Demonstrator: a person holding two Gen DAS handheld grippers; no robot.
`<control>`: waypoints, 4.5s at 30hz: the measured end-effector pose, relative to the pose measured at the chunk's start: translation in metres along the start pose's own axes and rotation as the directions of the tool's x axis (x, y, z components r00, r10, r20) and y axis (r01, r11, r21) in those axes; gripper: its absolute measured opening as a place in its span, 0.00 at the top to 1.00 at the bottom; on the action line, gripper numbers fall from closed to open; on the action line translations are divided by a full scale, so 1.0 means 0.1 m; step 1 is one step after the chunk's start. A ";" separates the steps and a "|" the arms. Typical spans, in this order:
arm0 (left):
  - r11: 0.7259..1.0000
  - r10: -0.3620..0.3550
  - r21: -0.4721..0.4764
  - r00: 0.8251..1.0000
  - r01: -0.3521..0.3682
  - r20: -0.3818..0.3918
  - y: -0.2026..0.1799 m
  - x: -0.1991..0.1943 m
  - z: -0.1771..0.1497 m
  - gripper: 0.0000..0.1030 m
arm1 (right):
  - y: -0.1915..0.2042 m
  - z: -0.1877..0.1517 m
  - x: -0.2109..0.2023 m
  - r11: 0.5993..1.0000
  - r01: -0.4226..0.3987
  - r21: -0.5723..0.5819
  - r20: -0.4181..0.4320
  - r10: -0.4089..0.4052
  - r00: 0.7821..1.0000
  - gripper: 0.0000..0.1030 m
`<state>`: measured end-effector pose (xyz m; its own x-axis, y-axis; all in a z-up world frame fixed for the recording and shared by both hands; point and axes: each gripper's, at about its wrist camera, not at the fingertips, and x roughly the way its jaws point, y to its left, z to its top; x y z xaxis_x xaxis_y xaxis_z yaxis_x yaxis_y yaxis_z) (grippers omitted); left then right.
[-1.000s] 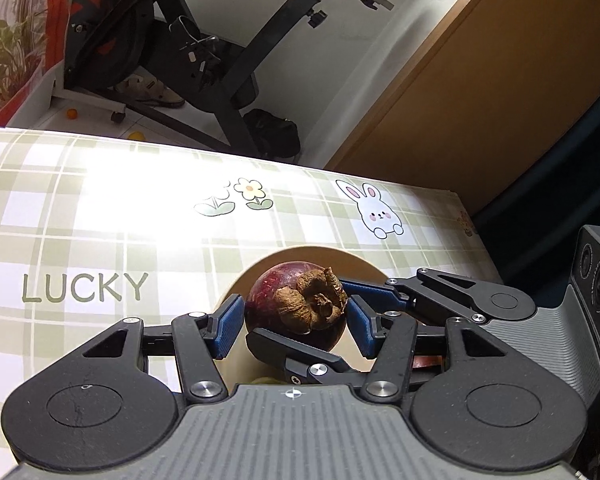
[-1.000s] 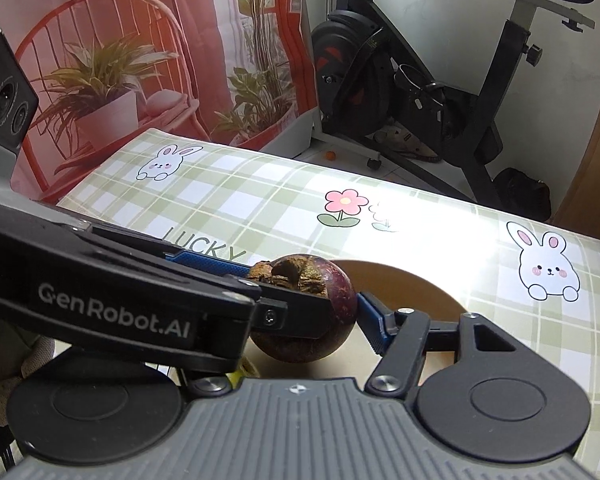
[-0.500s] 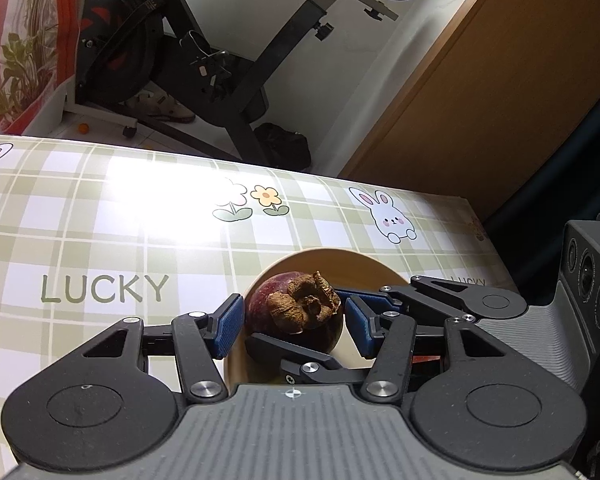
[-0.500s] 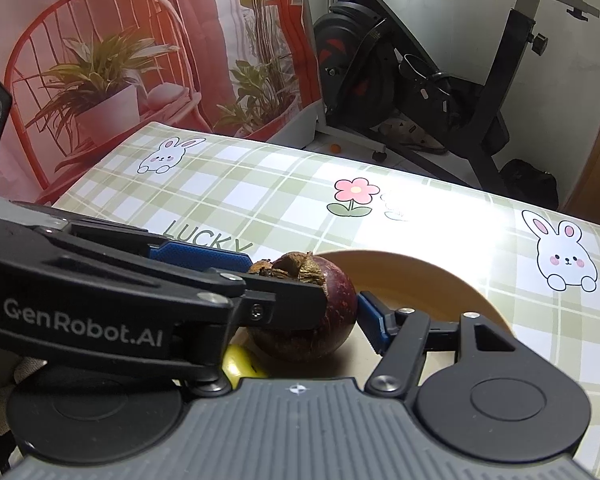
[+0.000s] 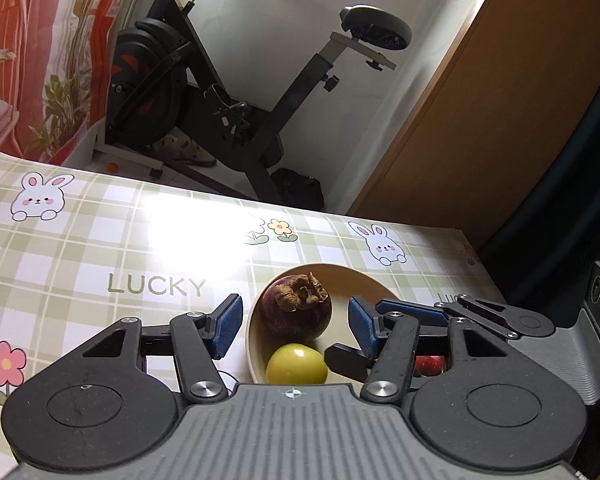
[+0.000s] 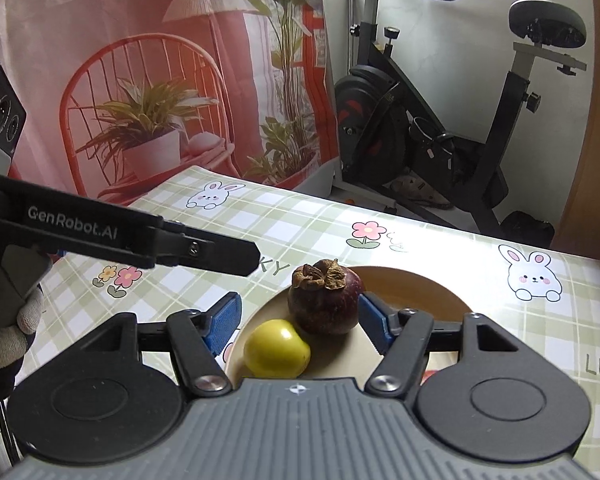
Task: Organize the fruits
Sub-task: 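Lower the mangosteen onto the beige plate and open the left tool, then move the left tool to the dark orange beside the plate, then close the left tool on the dark orange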
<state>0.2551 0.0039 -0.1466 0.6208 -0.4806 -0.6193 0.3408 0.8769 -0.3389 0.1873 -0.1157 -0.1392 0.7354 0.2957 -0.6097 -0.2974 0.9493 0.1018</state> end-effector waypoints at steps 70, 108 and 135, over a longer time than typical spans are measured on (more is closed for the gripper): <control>0.996 -0.006 0.089 0.999 0.003 0.038 -0.56 -0.44 -1.10 0.42 | 0.32 -1.38 -0.64 0.994 0.106 -0.039 0.046 -0.104 0.993 0.48; 0.994 -0.102 0.032 0.989 0.106 -0.104 -0.55 -0.16 -1.25 0.50 | 0.40 -1.40 -0.61 0.992 0.017 -0.127 0.039 -0.012 0.999 0.56; 0.990 -0.125 0.054 0.985 0.132 -0.120 -0.59 -0.01 -1.25 0.53 | 0.35 -1.34 -0.48 0.996 0.033 -0.085 -0.022 -0.034 0.999 0.56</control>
<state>0.1457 -0.0473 -0.2143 0.4842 -0.5831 -0.6524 0.4572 0.8043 -0.3795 0.0602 -0.1110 -0.2120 0.7318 0.2604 -0.6298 -0.3240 0.9459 0.0147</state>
